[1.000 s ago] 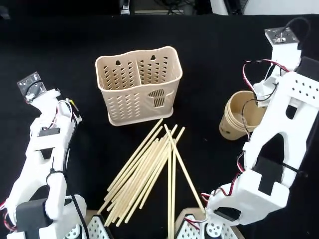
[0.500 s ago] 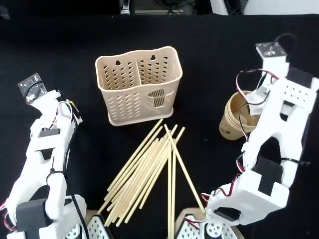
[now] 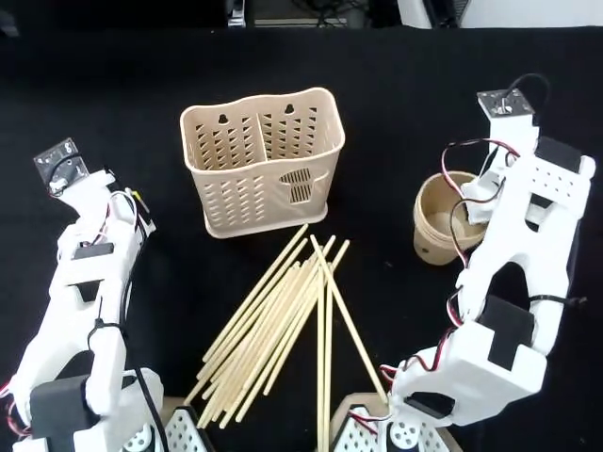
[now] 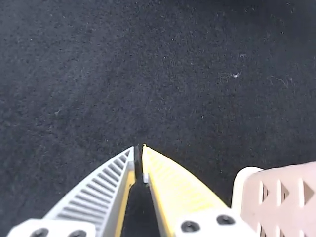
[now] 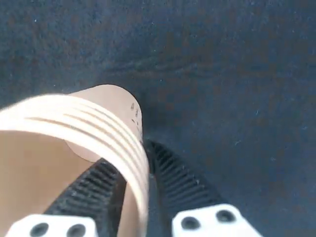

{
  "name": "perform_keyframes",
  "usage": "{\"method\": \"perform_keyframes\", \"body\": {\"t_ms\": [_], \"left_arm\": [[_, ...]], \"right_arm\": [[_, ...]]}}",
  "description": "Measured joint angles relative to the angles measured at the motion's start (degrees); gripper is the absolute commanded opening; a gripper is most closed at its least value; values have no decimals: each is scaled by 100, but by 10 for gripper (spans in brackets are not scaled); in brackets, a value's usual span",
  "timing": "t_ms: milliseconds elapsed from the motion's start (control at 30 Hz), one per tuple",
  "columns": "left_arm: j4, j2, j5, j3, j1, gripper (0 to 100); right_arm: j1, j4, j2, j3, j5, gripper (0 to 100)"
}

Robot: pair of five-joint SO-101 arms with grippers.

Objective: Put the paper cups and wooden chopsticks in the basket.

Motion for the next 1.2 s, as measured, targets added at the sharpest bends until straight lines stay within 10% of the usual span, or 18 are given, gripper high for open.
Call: {"method": "perform_keyframes", "body": {"t_ms": [567,1200], "left_arm": [[5046,0,-88,-4949,18,191],[5635,0,-985,-5653,1424,181]], "right_arm": [[-193,1169,-1143,-1916,-703,11],[-2453,1547,-1301,-4396,-2690,11]]}}
